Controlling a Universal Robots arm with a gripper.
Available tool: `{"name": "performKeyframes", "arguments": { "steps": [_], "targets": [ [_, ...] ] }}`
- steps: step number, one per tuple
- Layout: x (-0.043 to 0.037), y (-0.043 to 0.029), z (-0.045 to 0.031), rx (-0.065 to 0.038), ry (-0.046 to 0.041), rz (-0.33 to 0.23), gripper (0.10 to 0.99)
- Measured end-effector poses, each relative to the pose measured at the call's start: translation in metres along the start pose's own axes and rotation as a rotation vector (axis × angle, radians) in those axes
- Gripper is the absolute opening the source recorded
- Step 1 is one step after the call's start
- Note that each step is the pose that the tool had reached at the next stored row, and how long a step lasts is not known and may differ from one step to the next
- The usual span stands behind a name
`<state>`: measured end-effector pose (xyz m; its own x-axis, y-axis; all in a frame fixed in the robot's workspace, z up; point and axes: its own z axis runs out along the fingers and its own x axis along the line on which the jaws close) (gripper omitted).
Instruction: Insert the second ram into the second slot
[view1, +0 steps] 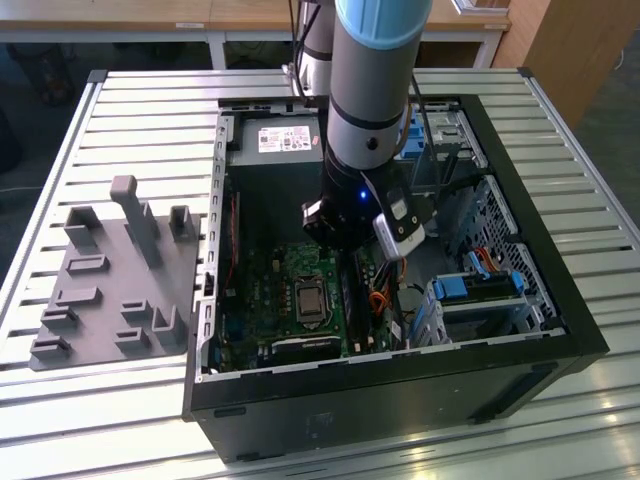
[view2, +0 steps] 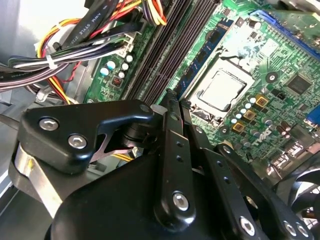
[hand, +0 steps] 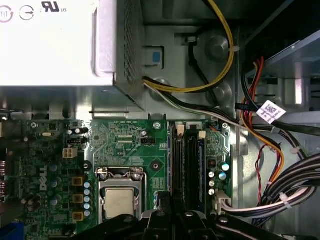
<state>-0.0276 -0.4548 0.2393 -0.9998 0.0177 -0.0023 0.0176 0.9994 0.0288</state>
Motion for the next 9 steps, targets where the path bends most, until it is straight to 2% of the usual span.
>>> {"name": "performKeyframes", "arguments": {
  "steps": [9],
  "targets": [
    [-0.0029,-0.0019,0.0039,0.001,0.0001,0.0,0.133]
  ]
}}
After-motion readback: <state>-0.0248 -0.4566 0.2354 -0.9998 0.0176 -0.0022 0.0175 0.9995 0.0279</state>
